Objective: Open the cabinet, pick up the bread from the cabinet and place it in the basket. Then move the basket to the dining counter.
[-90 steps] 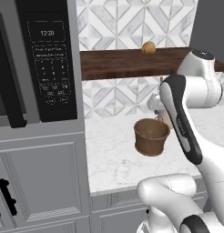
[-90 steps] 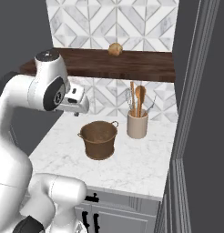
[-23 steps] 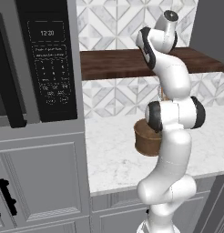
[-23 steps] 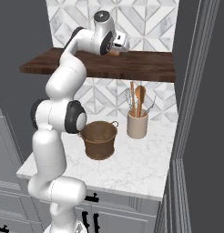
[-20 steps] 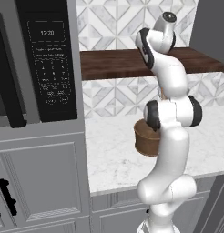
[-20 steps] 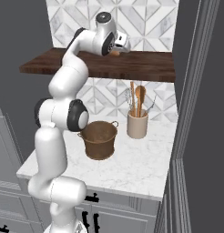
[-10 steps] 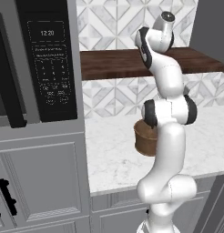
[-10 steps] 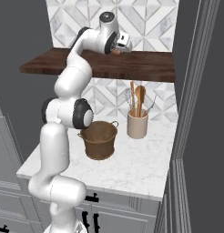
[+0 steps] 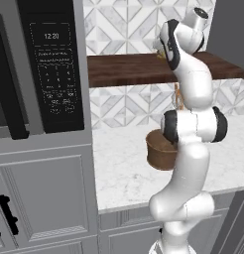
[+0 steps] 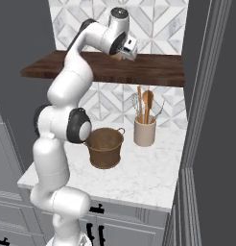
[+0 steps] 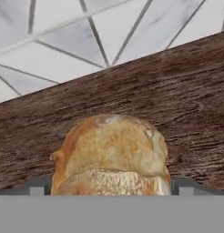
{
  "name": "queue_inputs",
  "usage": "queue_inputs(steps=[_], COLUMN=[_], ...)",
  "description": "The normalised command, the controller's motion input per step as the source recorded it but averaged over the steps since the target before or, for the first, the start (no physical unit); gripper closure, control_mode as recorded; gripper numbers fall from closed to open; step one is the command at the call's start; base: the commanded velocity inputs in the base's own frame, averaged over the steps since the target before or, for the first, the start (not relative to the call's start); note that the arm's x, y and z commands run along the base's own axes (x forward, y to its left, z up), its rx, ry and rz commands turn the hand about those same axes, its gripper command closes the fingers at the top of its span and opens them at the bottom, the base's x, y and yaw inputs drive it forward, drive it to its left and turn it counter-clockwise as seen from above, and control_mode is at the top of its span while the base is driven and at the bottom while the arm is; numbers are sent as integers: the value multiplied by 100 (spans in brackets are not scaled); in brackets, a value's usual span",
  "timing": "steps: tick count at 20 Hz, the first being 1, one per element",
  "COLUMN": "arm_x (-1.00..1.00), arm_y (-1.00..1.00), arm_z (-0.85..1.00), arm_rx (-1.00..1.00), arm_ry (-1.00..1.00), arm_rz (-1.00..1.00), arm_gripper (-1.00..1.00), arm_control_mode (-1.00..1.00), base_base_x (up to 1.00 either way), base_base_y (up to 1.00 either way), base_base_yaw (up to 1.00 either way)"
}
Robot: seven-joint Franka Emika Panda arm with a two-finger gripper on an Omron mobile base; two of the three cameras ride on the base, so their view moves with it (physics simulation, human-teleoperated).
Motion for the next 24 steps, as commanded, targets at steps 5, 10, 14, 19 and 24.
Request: queue_inputs(steps=[5, 10, 14, 19, 24], arm_x=[-100, -100, -100, -100, -100], arm_y=[15, 19, 10, 0, 0], arm_z=[-6, 66, 60, 69, 15], arm_rx=[21, 1, -6, -16, -18], arm_ry=[-45, -29, -5, 1, 11], arm_rz=[4, 5, 9, 14, 9], arm_gripper=[100, 100, 100, 100, 100], arm_control_mode=[-100, -100, -100, -100, -100], base_base_x=[0, 0, 0, 0, 0], base_base_y=[0, 0, 0, 0, 0], base_base_yaw=[0, 0, 0, 0, 0])
